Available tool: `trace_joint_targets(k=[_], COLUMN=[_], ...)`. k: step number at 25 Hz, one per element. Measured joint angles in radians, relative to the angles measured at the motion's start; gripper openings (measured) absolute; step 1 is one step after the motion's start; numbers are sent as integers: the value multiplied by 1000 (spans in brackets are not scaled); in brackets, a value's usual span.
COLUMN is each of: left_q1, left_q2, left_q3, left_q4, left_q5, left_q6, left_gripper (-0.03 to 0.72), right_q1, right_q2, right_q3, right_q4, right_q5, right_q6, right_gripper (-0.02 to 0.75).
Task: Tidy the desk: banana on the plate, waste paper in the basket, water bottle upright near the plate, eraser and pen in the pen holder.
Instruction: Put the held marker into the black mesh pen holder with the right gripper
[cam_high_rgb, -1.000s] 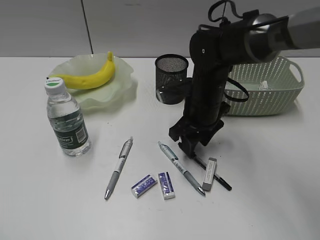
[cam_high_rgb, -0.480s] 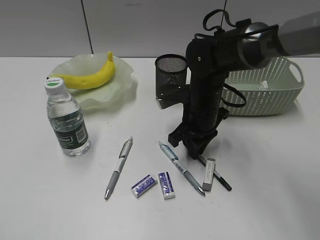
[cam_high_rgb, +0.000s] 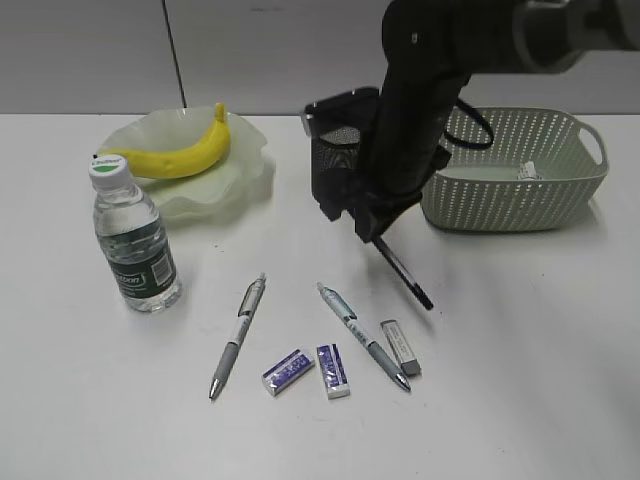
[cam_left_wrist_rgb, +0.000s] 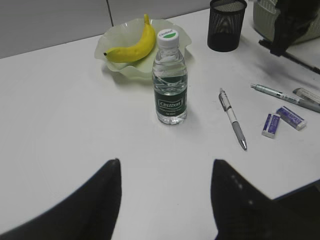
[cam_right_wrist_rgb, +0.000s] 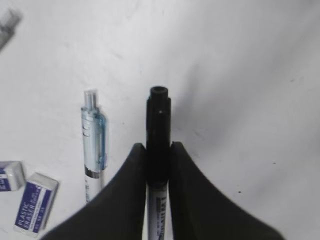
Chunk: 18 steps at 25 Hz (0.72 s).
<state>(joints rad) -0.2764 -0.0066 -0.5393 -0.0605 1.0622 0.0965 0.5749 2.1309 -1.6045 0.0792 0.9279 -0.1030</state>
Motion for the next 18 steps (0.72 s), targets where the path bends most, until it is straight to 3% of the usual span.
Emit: trace_joint_targets(k=[8,18], left_q1=[0,0], left_q2=[0,0], left_q3=[0,0], left_q4=[0,0], left_q5=[0,0], left_q6=[0,0], left_gripper=[426,426], right_q1=[0,-14], right_q2=[-196,-241], right_q3=[-5,18], right_q4=[-8,-79], right_q5=[-151,-665], right_q6=[8,15], right_gripper=[104,104])
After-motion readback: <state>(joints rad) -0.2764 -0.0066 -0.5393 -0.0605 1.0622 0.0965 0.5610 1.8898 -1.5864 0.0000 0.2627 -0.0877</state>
